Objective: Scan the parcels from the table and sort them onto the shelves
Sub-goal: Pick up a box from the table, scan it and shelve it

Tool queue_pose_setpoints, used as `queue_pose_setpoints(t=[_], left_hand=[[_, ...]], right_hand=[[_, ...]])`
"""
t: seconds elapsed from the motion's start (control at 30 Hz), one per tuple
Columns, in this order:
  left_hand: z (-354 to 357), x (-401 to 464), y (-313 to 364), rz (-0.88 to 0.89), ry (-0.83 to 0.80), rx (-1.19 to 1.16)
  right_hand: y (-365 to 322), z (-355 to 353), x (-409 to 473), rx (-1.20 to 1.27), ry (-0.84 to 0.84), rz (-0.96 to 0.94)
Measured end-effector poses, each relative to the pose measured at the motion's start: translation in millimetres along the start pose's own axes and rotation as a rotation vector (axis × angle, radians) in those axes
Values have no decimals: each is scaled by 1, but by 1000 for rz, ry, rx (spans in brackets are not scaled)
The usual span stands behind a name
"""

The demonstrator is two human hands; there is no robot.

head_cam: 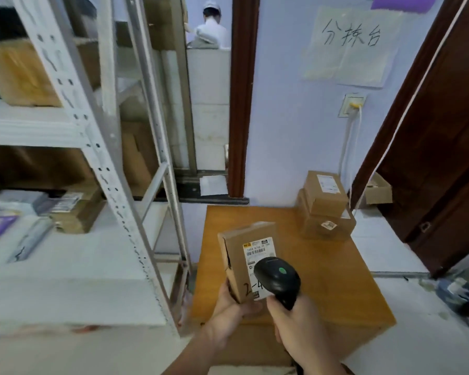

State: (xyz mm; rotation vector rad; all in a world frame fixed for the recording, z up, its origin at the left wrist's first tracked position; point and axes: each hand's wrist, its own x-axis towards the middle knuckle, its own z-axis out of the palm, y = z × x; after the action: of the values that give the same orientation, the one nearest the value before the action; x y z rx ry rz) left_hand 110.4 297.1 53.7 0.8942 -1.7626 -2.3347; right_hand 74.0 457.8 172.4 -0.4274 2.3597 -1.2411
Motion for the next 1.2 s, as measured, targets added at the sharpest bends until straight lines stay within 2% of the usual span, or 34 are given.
queue_pose_setpoints(t=[0.23, 0.43, 0.53, 0.7, 0.97, 1.2], left_hand=[[-100, -65, -10, 25, 158, -145], [-163, -119, -19, 20, 473, -250], [-191, -147, -26, 54, 599, -297], [-242, -188, -37, 100, 770, -339], [-347, -220, -47, 157, 867, -444], [-456, -218, -34, 204, 795, -390]], right_hand=[[-34, 90, -3, -22, -218, -159], [-71, 160, -9, -89, -388, -334], [-87, 196, -23, -120, -534, -328], [-110, 254, -51, -178, -648, -359], [-165, 353, -82, -194, -748, -373], [-234, 418, -77, -154, -744, -337]])
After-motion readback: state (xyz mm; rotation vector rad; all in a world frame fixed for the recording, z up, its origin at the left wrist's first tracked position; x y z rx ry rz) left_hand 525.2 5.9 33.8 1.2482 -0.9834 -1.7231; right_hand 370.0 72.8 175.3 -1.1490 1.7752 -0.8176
